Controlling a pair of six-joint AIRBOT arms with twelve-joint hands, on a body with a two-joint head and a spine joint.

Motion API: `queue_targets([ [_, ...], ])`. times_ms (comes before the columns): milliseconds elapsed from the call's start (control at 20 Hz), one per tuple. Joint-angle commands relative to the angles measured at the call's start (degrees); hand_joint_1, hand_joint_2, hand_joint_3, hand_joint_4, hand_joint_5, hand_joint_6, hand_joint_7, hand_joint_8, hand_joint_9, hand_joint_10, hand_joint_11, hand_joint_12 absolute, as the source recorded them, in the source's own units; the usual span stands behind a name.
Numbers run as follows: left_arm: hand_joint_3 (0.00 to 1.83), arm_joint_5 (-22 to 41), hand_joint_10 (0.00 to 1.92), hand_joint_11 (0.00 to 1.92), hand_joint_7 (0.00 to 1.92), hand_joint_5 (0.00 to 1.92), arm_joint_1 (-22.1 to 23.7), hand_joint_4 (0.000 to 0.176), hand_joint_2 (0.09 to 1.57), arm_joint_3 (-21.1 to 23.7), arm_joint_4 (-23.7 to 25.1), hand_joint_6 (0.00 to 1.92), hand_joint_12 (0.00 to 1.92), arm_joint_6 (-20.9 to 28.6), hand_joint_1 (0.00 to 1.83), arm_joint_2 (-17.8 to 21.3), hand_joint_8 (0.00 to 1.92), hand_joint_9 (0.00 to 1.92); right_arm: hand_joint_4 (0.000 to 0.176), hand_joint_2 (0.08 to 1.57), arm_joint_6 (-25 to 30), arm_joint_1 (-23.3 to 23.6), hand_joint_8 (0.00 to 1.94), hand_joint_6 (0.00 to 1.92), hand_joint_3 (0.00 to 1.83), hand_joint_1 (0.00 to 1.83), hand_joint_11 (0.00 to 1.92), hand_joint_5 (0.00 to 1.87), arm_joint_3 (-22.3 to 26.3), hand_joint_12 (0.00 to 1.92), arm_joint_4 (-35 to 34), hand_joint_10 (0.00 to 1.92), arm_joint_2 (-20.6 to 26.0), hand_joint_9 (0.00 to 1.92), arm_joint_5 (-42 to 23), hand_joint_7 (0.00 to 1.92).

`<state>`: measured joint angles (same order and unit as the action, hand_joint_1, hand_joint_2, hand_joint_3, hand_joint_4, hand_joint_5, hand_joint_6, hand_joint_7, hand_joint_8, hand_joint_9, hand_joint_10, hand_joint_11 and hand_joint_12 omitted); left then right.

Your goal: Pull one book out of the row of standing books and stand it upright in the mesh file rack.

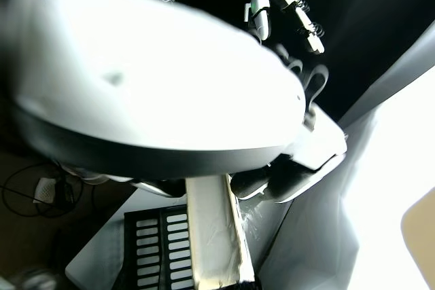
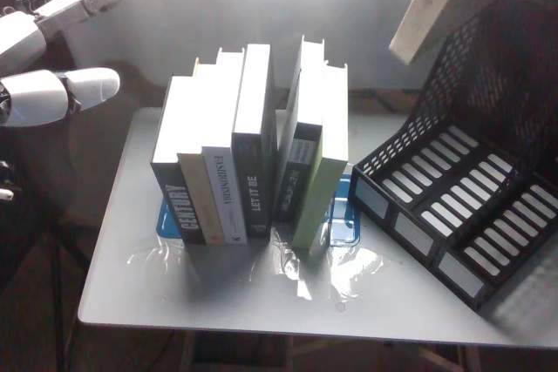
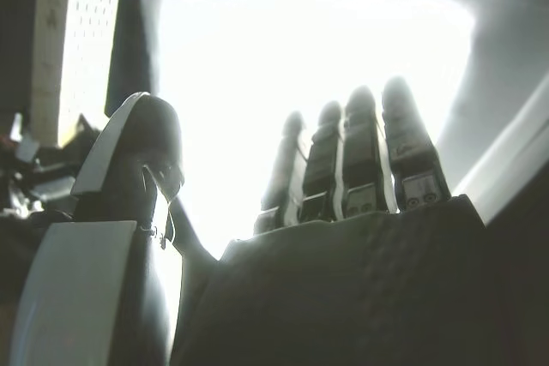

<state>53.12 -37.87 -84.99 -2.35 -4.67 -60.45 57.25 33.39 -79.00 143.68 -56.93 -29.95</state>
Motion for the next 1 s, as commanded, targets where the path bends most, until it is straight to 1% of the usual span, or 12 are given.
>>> queue_targets([
  [0, 0.00, 6.10, 0.00, 0.00, 0.00, 0.05, 0.62, 0.017, 1.34, -0.51, -1.84, 0.00, 0.00, 0.24, 0.57, 0.63, 0.00, 0.00, 0.000, 1.16, 0.94, 1.02, 1.05, 1.19, 0.00, 1.36, 0.34, 0.80, 0.01, 1.79, 1.17, 1.43, 1.17, 0.84, 4.28, 0.92],
  [50, 0.00, 6.21, 0.00, 0.00, 0.00, 0.04, 0.57, 0.021, 1.35, -0.49, -1.84, 0.00, 0.00, 0.24, 0.55, 0.64, 0.00, 0.00, 0.000, 1.16, 2.60, 1.40, 1.03, 1.19, 0.00, 1.36, 0.35, 0.81, 0.40, 1.76, 3.76, 1.42, 1.65, 0.85, 4.14, 0.93],
  [100, 0.00, 6.43, 0.00, 0.00, 0.00, 0.04, 0.50, 0.002, 1.35, -0.47, -1.84, 0.00, 0.00, 0.24, 0.58, 0.64, 0.00, 0.00, 0.000, 1.16, 3.91, 1.70, 1.03, 1.22, 0.00, 1.36, 0.35, 0.77, 1.03, 1.71, 6.33, 1.41, 2.48, 0.86, 4.03, 0.92],
  [300, 0.00, 6.38, 0.00, 0.00, 0.00, 0.06, 0.38, 0.000, 1.35, -0.32, -1.70, 0.01, 0.00, 0.24, 0.61, 0.70, 0.00, 0.00, 0.000, 1.16, 9.25, 1.91, 1.02, 1.22, 0.00, 1.37, 0.33, 0.78, 1.53, 1.69, 13.70, 1.37, 4.20, 0.86, 3.03, 0.95],
  [350, 0.00, 6.45, 0.00, 0.00, 0.00, 0.06, 0.41, 0.000, 1.35, -0.24, -1.68, 0.01, 0.00, 0.24, 0.64, 0.75, 0.00, 0.00, 0.000, 1.16, 10.42, 1.84, 1.05, 1.22, 0.00, 1.37, 0.52, 0.76, 1.37, 1.60, 15.18, 1.35, 4.45, 0.89, 2.85, 0.92],
  [500, 0.00, 6.56, 0.00, 0.00, 0.00, 0.09, 0.52, 0.000, 1.33, 0.03, -1.59, 0.01, 0.00, 0.24, 0.69, 0.92, 0.00, 0.00, 0.000, 1.17, 12.38, 0.54, 1.05, 1.22, 0.00, 1.36, 0.55, 0.76, 0.90, 1.61, 17.65, 1.39, 4.52, 0.88, 2.85, 0.90],
  [600, 0.00, 6.53, 0.00, 0.00, 0.00, 0.11, 0.42, 0.000, 1.32, 0.05, -1.59, 0.01, 0.00, 0.24, 0.71, 0.89, 0.00, 0.00, 0.000, 1.16, 12.81, -0.61, 1.05, 1.20, 0.00, 1.36, 0.66, 0.76, 0.67, 1.59, 18.56, 1.39, 4.54, 0.90, 2.93, 0.89],
  [650, 0.00, 6.61, 0.00, 0.00, 0.00, 0.11, 0.34, 0.000, 1.32, 0.06, -1.59, 0.01, 0.00, 0.24, 0.71, 0.89, 0.00, 0.00, 0.000, 1.17, 12.90, -0.97, 1.05, 1.19, 0.00, 1.36, 0.63, 0.78, 0.63, 1.60, 18.79, 1.41, 4.54, 0.87, 2.98, 0.89],
  [700, 0.00, 6.64, 0.00, 0.00, 0.00, 0.10, 0.33, 0.000, 1.33, 0.10, -1.59, 0.00, 0.00, 0.24, 0.69, 0.89, 0.00, 0.00, 0.000, 1.17, 13.51, -1.60, 1.11, 1.17, 0.00, 1.36, 0.69, 0.76, 0.47, 1.63, 19.05, 1.44, 4.54, 0.87, 3.10, 0.88],
  [800, 0.00, 6.69, 0.00, 0.00, 0.01, 0.12, 0.49, 0.000, 1.32, 0.26, -1.59, 0.01, 0.00, 0.24, 0.73, 0.96, 0.00, 0.00, 0.000, 1.18, 14.26, -2.57, 1.16, 1.16, 0.00, 1.36, 0.69, 0.75, -0.20, 1.64, 19.42, 1.46, 4.40, 0.85, 3.40, 0.87],
  [900, 0.00, 6.50, 0.00, 0.00, 0.02, 0.12, 0.92, 0.000, 1.32, 0.22, -1.24, 0.01, 0.00, 0.24, 0.76, 0.77, 0.00, 0.00, 0.000, 1.18, 14.53, -3.62, 1.17, 1.12, 0.00, 1.36, 0.73, 0.74, -0.57, 1.66, 19.43, 1.46, 4.22, 0.86, 3.94, 0.87],
  [950, 0.00, 6.52, 0.00, 0.00, 0.02, 0.11, 0.95, 0.000, 1.32, 0.22, -1.12, 0.00, 0.00, 0.24, 0.75, 0.75, 0.00, 0.00, 0.000, 1.19, 14.53, -4.80, 1.17, 1.15, 0.00, 1.36, 0.74, 0.70, -0.68, 1.65, 19.43, 1.47, 3.76, 0.86, 4.70, 0.87],
])
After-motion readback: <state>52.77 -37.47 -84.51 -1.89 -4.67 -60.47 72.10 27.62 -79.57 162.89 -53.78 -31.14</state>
